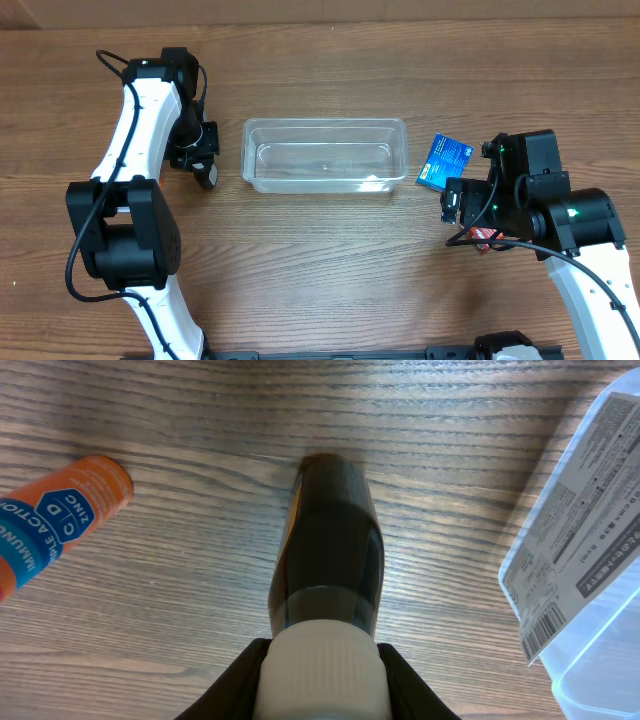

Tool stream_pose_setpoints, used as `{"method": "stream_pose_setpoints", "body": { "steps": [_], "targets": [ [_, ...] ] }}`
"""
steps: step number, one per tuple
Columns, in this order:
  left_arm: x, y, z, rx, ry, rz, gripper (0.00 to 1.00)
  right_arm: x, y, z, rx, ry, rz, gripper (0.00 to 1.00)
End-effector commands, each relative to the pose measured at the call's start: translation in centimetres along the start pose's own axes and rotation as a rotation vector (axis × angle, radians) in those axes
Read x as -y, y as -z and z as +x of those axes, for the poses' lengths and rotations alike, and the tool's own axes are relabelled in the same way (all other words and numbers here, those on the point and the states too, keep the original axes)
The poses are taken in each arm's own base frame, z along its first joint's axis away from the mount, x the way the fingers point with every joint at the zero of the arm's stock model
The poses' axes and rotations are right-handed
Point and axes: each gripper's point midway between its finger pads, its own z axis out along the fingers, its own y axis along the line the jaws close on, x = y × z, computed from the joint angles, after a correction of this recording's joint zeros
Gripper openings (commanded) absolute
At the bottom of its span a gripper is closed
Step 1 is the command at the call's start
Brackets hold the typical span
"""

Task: Pack container
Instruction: 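Reach the left gripper to the dark brown bottle and grasp it, then carry the brown bottle into the container's left end and release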

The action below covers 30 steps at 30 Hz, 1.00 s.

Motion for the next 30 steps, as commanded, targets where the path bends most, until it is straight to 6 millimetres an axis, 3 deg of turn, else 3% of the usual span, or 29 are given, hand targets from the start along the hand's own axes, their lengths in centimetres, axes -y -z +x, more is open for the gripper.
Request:
{"method": "stream_pose_setpoints", "body": {
  "steps": [1, 4, 7, 10, 13, 15, 20, 30],
  "targets": [
    [-0.7, 0.9, -0.3, 0.021, 0.03, -0.016, 0.04, 0.0, 0.9, -1.1, 0.042, -0.015, -0.002, 1.0],
    [-0.3, 3.1, 0.2, 0.068, 0.053, -0.001, 0.04, 0.0, 0.9, -1.1, 0.041, -0.015, -0.002, 1.0],
    [0.7, 7.9, 1.6, 0.184, 0.044, 0.039, 0.04, 0.0, 0.9, -1.0, 0.041, -0.015, -0.002, 1.0],
    [3.2, 13.5, 3.5, 0.333, 0.05, 0.147, 0.04, 0.0, 0.9, -1.0, 0.041, -0.015, -0.002, 1.0],
    [5.5, 17.1, 5.3, 0.445, 0.049, 0.203, 0.04, 0.0, 0.9, -1.1, 0.041, -0.016, -0.002, 1.0],
    [7.3, 17.8, 5.8, 0.47, 0.026, 0.228, 0.04, -0.1, 0.9, -1.0, 0.041, -0.016, -0.003, 1.0],
    [9.6, 15.2, 4.7, 0.416, 0.065, 0.188, 0.04, -0.1, 0.9, -0.9, 0.036, -0.019, -0.005, 1.0],
    [12.0, 5.8, 0.3, 0.243, 0.059, 0.098, 0.04, -0.1, 0.9, -0.9, 0.036, -0.019, -0.009, 1.0]
  ]
}}
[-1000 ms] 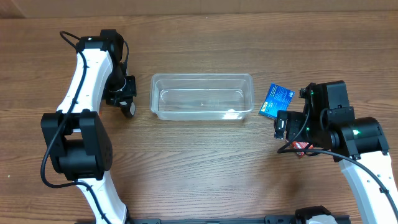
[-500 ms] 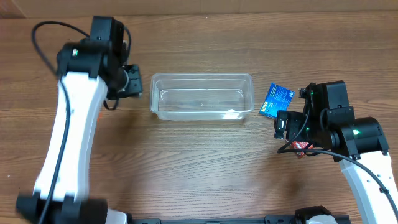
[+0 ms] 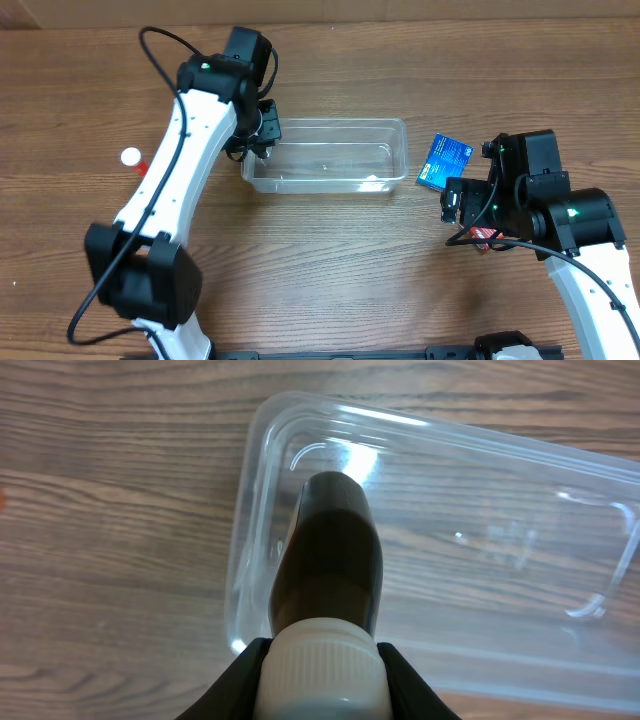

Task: Pack container
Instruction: 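Carry the brown bottle into the container's left end and release, then move the left gripper to the orange tube and grasp it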

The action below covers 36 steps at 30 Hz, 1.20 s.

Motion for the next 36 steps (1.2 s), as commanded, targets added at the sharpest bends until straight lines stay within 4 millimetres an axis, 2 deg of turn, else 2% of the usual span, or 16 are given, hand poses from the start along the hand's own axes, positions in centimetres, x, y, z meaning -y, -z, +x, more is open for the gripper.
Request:
{"method": "stream_pose_setpoints", "body": {
  "steps": [1, 5, 7, 9, 12, 14, 16, 20, 23, 26, 28, 30, 32, 34, 36],
  "targets": [
    [0.1, -3.0, -0.3, -0.04, 0.018, -0.037, 0.04, -0.1, 0.9, -1.0, 0.037, -0.008, -0.008, 1.0],
    [0.1, -6.2, 0.0, -0.1, 0.017, -0.068, 0.04, -0.2, 0.9, -1.1, 0.04, -0.009, -0.009, 1.0],
    [0.1, -6.7, 0.0, -0.107, 0.016, -0.073, 0.04, -0.2, 0.9, -1.1, 0.041, -0.008, -0.009, 1.0],
    [0.1, -6.8, 0.0, -0.107, 0.016, -0.073, 0.11, -0.2, 0.9, -1.1, 0.041, -0.008, -0.009, 1.0],
    [0.3, -6.8, -0.3, -0.095, 0.016, -0.066, 0.34, -0.2, 0.9, -1.1, 0.041, -0.008, -0.009, 1.0],
    [0.5, -6.7, -0.5, -0.09, -0.011, -0.051, 0.47, -0.2, 0.9, -1.1, 0.04, -0.009, -0.009, 1.0],
    [0.8, -6.1, -0.5, -0.089, -0.026, -0.031, 0.49, -0.2, 0.9, -1.0, 0.04, -0.009, -0.009, 1.0],
    [1.3, -2.8, -1.5, -0.046, -0.038, -0.01, 0.5, -0.2, 0.9, -1.0, 0.04, -0.009, -0.009, 1.0],
    [1.2, 3.3, -2.5, 0.056, -0.058, 0.013, 0.53, -0.2, 0.9, -1.0, 0.04, -0.009, -0.009, 1.0],
    [-1.4, 8.9, -2.0, 0.17, -0.04, -0.058, 0.56, -0.2, 0.9, -1.0, 0.04, -0.009, -0.009, 1.0],
    [-4.2, 12.1, -0.5, 0.208, 0.029, -0.115, 0.66, -0.2, 0.9, -1.0, 0.04, -0.009, -0.009, 1.0],
    [-6.5, 14.0, 0.3, 0.231, 0.069, -0.146, 0.68, -0.2, 0.9, -1.0, 0.04, -0.009, -0.009, 1.0],
    [-8.8, 15.1, 0.2, 0.251, 0.13, -0.157, 0.72, -0.2, 0.9, -1.1, 0.04, -0.009, -0.009, 1.0],
    [-11.8, 15.2, -0.3, 0.248, 0.216, -0.182, 0.75, -0.2, 0.9, -1.0, 0.04, -0.009, -0.009, 1.0],
    [-14.3, 14.5, -0.6, 0.219, 0.286, -0.204, 0.77, -0.2, 0.9, -1.0, 0.039, -0.009, -0.009, 1.0]
  ]
}}
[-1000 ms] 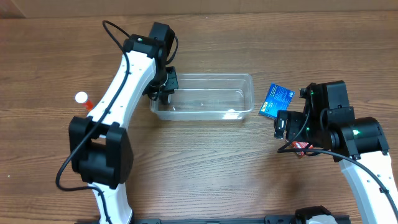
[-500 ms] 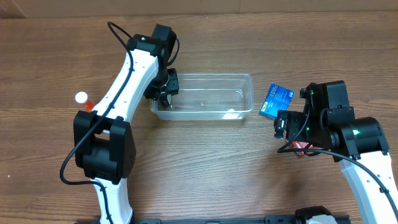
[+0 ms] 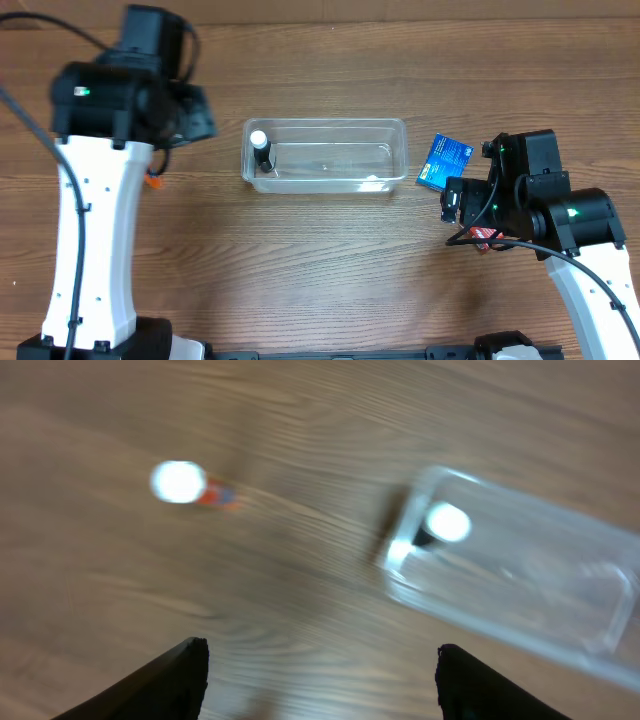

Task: Pack container
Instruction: 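Move the left gripper to the orange tube and grasp it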

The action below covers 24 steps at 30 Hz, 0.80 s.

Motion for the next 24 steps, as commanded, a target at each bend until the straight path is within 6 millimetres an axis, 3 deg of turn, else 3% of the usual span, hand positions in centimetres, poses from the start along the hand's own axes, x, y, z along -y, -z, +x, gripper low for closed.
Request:
{"method": "stream_pose_setpoints", "body": {
  "steps": [1, 6, 16, 21, 24],
  "targets": [
    [-4.6, -2.8, -1.3, -0.048, 0.129, -0.11, 0.8, -0.2, 0.9, -1.0, 0.037, -0.008, -0.009, 1.0],
    [-8.3, -7.6, -1.7, -0.153, 0.209, -0.123, 0.82, -0.2, 0.8, -1.0, 0.037, -0.008, -0.009, 1.0],
    [-10.4, -18.5, 0.8, -0.445, 0.204, -0.168, 0.82, -0.2, 0.7, -1.0, 0.033, -0.008, -0.007, 1.0],
    [-10.5, -21.5, 1.9, -0.525, 0.194, -0.187, 0.82, -0.1, 0.2, -0.9, 0.011, -0.009, -0.002, 1.0],
    [-10.5, -22.2, 2.0, -0.534, 0.179, -0.185, 0.8, -0.1, -0.2, -0.8, -0.007, -0.009, 0.004, 1.0]
  ]
}}
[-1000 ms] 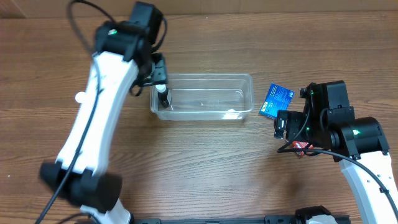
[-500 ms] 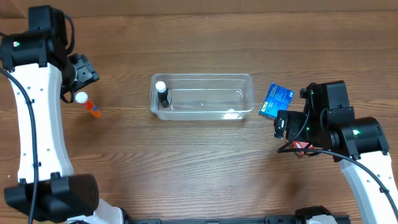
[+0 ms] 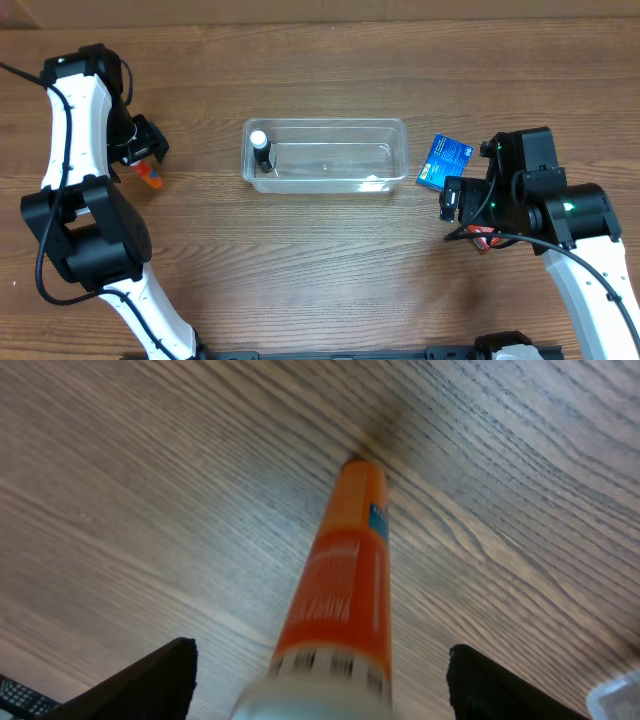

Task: Pack container
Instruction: 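Move the left gripper to the orange tube and grasp it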

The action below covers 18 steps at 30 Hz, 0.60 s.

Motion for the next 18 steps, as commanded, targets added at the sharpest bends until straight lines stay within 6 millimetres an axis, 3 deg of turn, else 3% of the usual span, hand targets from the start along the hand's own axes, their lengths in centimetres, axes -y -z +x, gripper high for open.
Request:
{"method": "stream_pose_setpoints", "body": {
  "steps": [1, 5, 10, 18],
  "targets": [
    [0.05, -0.98, -0.46, -0.012, -0.037, 0.008, 0.79, -0.11, 0.48, -0.85, 0.019, -0.006, -0.003, 1.0],
    [0.14, -0.95, -0.81, 0.003, -0.063, 0.011, 0.72, -0.11, 0.48, -0.88, 0.021, -0.006, -0.004, 1.0],
    [0.26, -0.95, -1.13, 0.016, -0.061, 0.016, 0.42, -0.11, 0.48, -0.85, 0.019, -0.006, -0.003, 1.0],
    [0.13, -0.94, -0.77, 0.002, -0.058, 0.011, 0.13, -0.11, 0.48, -0.85, 0.019, -0.006, -0.003, 1.0]
  ]
}}
